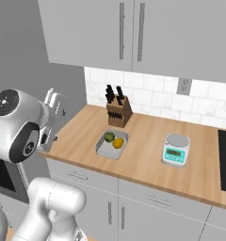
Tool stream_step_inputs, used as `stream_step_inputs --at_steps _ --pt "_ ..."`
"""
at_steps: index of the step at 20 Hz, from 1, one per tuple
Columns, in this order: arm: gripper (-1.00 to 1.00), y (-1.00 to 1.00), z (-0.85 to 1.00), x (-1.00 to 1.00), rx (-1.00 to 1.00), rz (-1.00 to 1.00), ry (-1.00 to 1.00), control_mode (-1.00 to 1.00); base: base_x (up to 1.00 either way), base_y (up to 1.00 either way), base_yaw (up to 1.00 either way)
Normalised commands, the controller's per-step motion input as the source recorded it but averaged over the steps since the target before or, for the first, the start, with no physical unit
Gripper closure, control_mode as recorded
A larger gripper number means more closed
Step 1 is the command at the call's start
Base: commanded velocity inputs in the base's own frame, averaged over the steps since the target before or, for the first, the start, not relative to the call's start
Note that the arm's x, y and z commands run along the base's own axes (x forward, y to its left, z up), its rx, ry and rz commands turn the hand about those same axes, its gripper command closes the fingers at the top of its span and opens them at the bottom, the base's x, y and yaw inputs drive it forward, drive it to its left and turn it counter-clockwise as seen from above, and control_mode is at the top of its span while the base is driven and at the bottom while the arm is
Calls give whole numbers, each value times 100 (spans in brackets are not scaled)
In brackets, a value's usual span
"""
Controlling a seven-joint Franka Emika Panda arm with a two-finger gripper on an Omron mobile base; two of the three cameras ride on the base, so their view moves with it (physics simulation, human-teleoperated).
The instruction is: Take the meat container that has the fish and place it on the second highest rack of the freezer. Then take the vegetable container that has the lemon and lime and place it on the highest rack of the freezer.
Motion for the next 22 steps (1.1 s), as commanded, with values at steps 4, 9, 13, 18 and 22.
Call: stream_step_inputs --at_steps 4,9,13,18,22 --pt "-100 -27 -68 97 0 0 9 -100 0 0 0" --pt "-100 -34 -76 77 0 2 16 -100 0 0 0" --pt "-100 -58 -44 34 0 9 16 -100 0 0 0" --pt "-100 -30 -19 30 1 14 6 -100 0 0 0" --pt "-100 -20 -14 20 3 15 0 -100 0 0 0"
